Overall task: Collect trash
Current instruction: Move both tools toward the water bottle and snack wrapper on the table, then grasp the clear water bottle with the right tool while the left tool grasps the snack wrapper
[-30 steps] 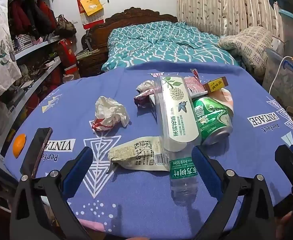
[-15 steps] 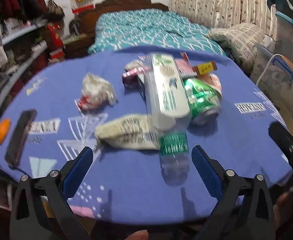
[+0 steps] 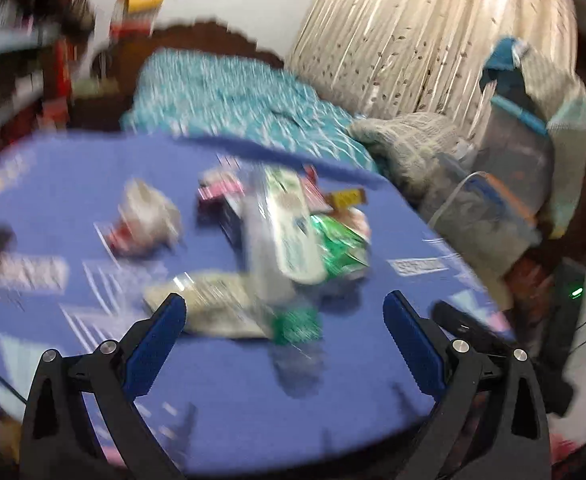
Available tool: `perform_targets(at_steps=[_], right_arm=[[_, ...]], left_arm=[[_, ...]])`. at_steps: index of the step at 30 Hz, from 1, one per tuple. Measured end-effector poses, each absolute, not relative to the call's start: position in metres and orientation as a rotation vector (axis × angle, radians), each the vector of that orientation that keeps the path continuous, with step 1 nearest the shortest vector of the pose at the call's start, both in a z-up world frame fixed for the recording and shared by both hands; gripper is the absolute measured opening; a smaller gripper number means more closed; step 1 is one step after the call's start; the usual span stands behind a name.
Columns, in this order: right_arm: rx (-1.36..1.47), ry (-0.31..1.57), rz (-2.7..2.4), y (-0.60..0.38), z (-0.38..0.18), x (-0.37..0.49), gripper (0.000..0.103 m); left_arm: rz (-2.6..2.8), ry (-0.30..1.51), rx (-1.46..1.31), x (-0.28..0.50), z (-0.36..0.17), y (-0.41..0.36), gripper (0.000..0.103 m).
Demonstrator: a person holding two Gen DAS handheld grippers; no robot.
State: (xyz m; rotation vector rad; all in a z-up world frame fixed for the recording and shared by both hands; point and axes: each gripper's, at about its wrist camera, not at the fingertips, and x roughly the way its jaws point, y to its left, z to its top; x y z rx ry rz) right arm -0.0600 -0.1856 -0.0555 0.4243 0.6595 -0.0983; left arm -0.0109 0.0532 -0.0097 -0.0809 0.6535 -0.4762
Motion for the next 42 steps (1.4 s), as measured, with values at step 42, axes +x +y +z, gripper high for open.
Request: perform_targets(at_steps=[42], right_arm=[[0.377, 0.822, 0.367, -0.096, -0.068, 0.039, 0.063]], left_arm=[[-0.538, 0.797, 0.293, 0.051, -0.064, 0.08, 0.09]])
